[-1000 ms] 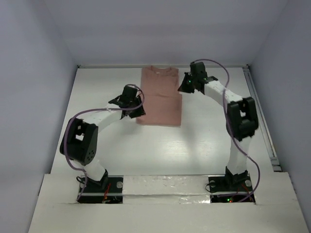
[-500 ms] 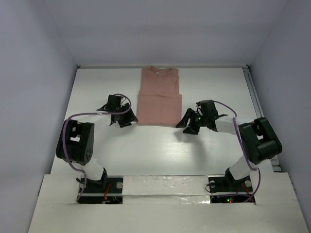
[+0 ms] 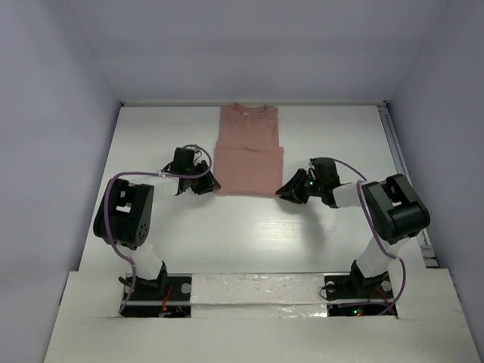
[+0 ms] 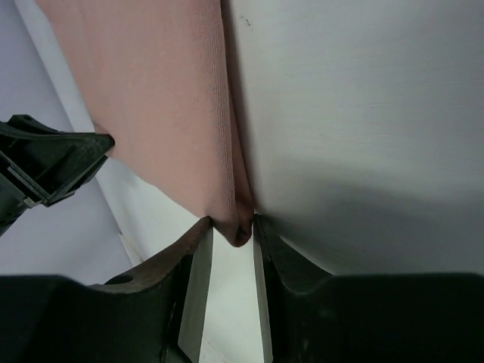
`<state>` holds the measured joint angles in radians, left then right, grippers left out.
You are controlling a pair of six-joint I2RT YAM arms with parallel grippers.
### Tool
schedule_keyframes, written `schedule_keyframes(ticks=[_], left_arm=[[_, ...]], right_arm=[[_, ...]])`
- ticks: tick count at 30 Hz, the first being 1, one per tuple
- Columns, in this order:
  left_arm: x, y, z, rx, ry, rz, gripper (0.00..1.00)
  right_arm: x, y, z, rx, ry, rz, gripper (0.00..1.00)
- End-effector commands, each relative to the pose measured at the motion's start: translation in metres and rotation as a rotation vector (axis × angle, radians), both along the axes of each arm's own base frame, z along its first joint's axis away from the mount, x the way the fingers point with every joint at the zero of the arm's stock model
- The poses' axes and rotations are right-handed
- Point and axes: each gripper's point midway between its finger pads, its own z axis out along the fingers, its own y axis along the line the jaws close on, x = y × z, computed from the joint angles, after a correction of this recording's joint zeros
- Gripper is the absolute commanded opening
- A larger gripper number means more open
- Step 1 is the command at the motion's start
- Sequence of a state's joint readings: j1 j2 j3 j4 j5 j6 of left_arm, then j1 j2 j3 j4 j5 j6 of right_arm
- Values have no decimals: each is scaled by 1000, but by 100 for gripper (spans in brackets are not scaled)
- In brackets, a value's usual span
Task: Fold and stack the t-shirts
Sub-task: Fold the tshirt
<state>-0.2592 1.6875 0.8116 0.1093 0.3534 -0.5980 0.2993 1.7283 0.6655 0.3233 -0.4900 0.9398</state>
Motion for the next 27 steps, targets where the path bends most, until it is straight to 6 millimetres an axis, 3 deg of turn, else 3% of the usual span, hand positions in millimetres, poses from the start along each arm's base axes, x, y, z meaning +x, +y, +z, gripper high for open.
schedule_keyframes(ticks=[1, 4, 10, 12, 13, 15, 18, 19, 20, 21, 22, 23, 25, 26, 27], left_arm=[[-36, 9, -38, 78, 145, -11, 22], [-38, 14, -38, 101, 153, -5, 22], [-39, 19, -33, 128, 156, 11, 22], [-41, 20, -33, 133, 165, 9, 9], [-42, 20, -33, 133, 166, 9, 0], [-52, 16, -33, 142, 179, -26, 0], [-77, 12, -29, 157, 200, -89, 0], [-86, 11, -27, 155, 205, -107, 0], [-105, 12, -23, 152, 223, -125, 0], [-116, 12, -21, 149, 234, -136, 0], [-129, 6, -17, 141, 242, -166, 0], [-146, 9, -12, 140, 259, -174, 0], [-167, -3, 1, 106, 279, -210, 0], [-175, -4, 17, 90, 270, -212, 0], [-175, -4, 27, 79, 263, -200, 0]], right_arm=[[-1, -16, -25, -79, 36, -63, 34], [2, -17, -29, -96, 38, -55, 34], [12, -18, -25, -99, 12, -56, 9], [11, -17, -25, -98, 9, -49, 0], [10, -17, -25, -99, 12, -45, 0], [7, -18, -21, -105, 3, -32, 0], [-22, -25, -22, -124, 52, -1, 0], [-31, -21, -4, -106, 20, 28, 0], [-60, -25, -12, -131, 88, 57, 0], [-72, -29, -9, -146, 96, 72, 0], [-81, -30, 10, -132, 61, 84, 0], [-107, -36, 5, -152, 132, 102, 0], [-123, -39, 22, -146, 133, 114, 0], [-136, -43, 37, -144, 131, 113, 0], [-135, -43, 54, -136, 105, 102, 0]])
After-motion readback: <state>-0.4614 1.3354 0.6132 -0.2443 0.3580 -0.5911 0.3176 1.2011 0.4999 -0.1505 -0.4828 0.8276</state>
